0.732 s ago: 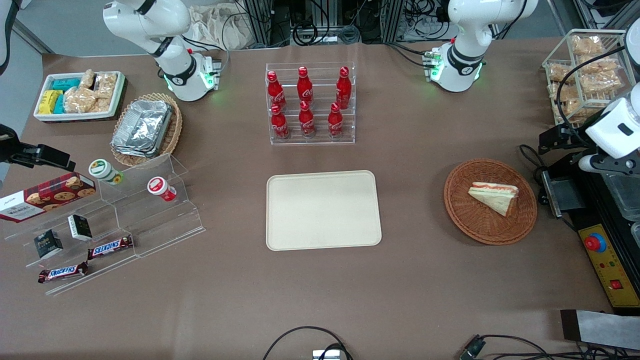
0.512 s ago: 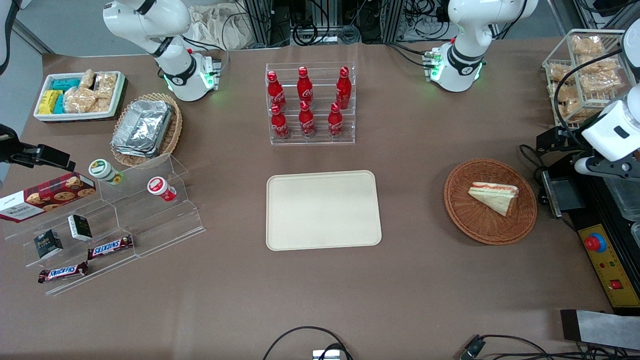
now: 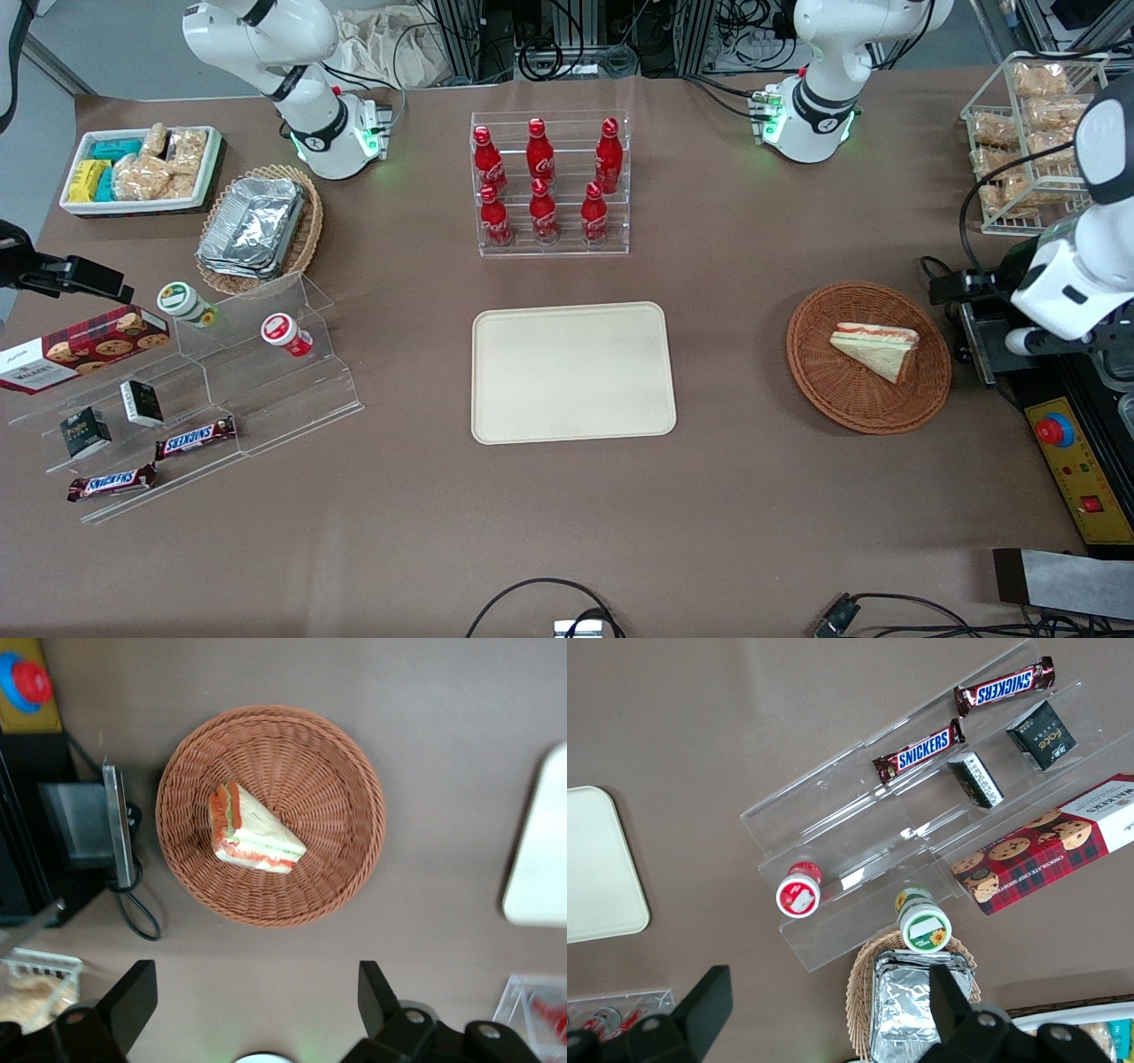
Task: Place sandwich from basket to tray
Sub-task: 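Lower the open left gripper over the sandwich in the wicker basket, then close the left gripper on the wrapped sandwich's edge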
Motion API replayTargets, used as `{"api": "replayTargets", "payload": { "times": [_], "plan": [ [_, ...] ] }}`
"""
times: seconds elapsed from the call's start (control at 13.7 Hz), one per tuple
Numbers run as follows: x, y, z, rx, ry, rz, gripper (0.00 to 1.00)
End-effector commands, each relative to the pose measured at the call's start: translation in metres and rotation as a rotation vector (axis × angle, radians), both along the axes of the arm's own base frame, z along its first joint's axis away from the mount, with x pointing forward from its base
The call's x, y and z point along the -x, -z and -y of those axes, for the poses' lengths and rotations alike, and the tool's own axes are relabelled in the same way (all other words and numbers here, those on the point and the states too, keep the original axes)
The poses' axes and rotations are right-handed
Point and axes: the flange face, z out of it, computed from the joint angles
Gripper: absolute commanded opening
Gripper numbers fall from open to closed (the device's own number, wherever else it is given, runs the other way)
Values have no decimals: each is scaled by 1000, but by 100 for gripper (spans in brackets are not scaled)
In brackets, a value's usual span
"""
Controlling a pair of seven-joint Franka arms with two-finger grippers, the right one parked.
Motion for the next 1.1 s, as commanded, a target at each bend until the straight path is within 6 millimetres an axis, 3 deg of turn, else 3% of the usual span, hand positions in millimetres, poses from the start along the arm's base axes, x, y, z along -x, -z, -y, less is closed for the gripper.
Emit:
{"api": "replayTargets", "payload": {
  "times": [0.0,0.15,0.59,0.73,1.02],
  "plan": [
    [6,45,-3,-8,-158,22,100],
    [17,88,-5,-21,-248,41,100],
    [50,202,-51,-29,-418,127,100],
    [49,232,-57,-33,-481,118,100],
    [44,261,-53,-40,-577,132,100]
  ]
}}
